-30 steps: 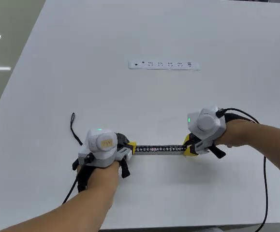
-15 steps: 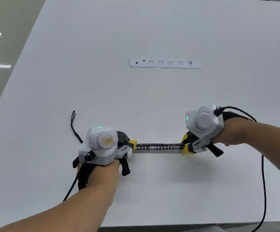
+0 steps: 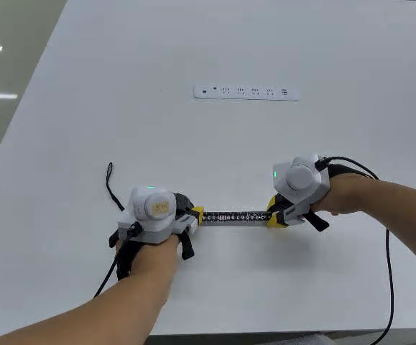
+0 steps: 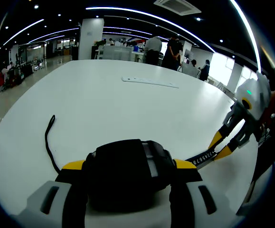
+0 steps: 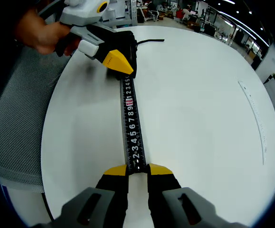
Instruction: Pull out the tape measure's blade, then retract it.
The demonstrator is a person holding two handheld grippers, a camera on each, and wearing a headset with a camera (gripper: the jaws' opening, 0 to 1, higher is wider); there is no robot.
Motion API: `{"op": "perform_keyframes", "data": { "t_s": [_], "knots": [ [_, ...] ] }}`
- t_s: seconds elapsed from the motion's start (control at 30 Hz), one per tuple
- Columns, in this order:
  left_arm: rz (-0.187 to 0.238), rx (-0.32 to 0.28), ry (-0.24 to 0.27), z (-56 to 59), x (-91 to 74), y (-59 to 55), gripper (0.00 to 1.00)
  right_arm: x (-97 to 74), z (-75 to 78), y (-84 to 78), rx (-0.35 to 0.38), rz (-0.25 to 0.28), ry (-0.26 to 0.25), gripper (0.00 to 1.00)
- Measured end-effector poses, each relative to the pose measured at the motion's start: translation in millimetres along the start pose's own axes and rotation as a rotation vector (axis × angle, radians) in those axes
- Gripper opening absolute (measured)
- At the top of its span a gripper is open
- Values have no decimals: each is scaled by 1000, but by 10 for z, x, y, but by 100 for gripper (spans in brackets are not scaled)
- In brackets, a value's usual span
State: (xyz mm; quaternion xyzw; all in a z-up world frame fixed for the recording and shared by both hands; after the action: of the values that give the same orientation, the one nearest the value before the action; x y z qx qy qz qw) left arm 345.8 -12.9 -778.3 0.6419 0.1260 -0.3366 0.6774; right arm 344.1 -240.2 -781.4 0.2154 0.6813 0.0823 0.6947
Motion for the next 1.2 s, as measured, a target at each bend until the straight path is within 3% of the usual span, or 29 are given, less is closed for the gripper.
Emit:
{"op": "perform_keyframes", "data": {
  "t_s": [1.2],
  "knots": [
    [0,0,-1,4,2,-3,68,65,-14,111,0,6,4,14]
  ]
}}
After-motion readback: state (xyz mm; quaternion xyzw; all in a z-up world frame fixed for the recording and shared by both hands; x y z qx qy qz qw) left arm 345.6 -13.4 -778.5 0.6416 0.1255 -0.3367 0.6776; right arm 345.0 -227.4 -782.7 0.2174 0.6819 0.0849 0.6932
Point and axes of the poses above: the centre of the closed fingertips' face, and the gripper's own axes: x roughly forward along the fingers, z roughly to its right, y roughly out of its top, the point moved 6 cm from there along -x, roughly backward along the fingers, and after that the axes turned 1 degree about z, right-handed, at the moved point
